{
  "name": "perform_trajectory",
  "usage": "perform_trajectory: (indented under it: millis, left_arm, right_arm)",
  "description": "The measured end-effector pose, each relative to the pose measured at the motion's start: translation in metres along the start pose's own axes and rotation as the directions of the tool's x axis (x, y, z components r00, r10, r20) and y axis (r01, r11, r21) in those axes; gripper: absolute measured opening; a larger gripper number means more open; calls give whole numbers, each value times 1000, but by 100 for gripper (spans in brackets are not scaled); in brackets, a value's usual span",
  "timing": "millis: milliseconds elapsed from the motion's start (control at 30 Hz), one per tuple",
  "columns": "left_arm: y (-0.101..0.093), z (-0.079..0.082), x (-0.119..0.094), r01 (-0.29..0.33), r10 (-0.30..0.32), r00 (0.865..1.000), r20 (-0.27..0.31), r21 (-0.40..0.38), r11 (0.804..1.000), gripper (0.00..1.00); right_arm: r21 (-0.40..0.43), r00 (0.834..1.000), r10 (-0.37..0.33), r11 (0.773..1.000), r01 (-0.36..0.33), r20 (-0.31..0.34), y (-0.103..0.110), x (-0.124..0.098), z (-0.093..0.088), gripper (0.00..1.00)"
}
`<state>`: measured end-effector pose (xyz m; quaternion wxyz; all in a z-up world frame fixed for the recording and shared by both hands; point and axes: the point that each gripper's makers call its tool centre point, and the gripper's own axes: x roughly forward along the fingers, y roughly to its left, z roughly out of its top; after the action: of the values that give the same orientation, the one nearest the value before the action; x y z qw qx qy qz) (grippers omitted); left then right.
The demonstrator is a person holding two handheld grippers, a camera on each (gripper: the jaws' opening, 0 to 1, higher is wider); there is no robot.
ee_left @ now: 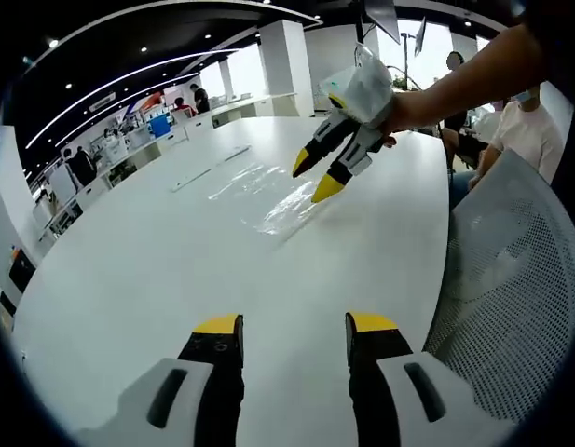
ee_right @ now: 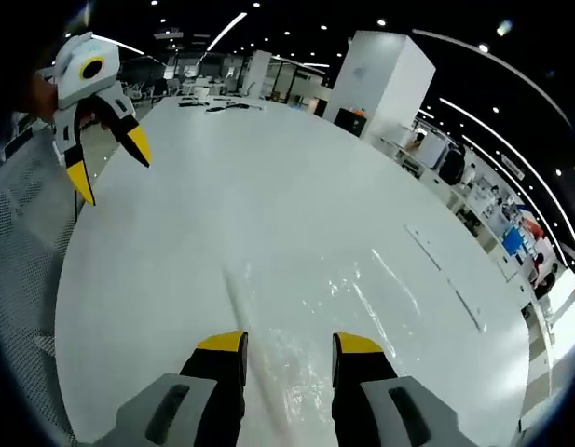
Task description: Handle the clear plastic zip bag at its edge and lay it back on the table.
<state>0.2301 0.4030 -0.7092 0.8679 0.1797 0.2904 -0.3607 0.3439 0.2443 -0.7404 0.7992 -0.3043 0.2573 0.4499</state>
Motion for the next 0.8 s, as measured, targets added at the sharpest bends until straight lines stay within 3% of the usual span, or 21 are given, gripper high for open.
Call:
perform_trajectory:
  millis: [200, 367, 667, 800]
  left_arm:
    - [3, -1, 2, -15, 15, 1000, -1, -28, 999, 49]
    - [5, 2, 4, -2, 5, 999, 34, -86, 996, 57]
    - [12, -5, 8, -11, 13, 1000, 17, -100, 995, 72]
    - [10, -3, 7, -13, 16, 1000, 20, -121, 993, 76]
  right_arm:
    - [170, 991, -71, 984, 51, 113, -8, -19, 17, 47]
    - [249, 985, -110, 966, 74, 133, -14, -33, 14, 54]
    - [260, 978, -132, 962, 87, 161, -7, -51, 17, 67]
    - [310, 971, -162, 945, 101, 178, -4, -67, 21, 74]
